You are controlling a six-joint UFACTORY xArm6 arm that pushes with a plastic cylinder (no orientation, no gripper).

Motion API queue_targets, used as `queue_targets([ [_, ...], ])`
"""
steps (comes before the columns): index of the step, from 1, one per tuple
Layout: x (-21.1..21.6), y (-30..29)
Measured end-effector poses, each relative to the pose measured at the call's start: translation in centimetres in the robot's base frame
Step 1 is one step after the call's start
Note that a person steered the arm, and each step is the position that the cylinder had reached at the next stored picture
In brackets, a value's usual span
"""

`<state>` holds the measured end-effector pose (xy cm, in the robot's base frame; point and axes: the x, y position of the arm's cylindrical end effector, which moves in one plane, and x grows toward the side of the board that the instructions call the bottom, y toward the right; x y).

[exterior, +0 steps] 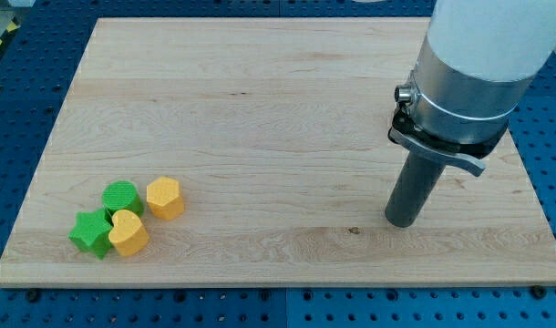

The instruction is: Separate the red circle from the group of blocks

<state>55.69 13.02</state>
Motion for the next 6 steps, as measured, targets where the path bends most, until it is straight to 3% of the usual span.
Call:
queue_targets([
  [2, 0.9, 2.4],
  [3, -0.8, 9.1],
  [4, -5.1, 11.0],
  [6, -7.2, 12.1],
])
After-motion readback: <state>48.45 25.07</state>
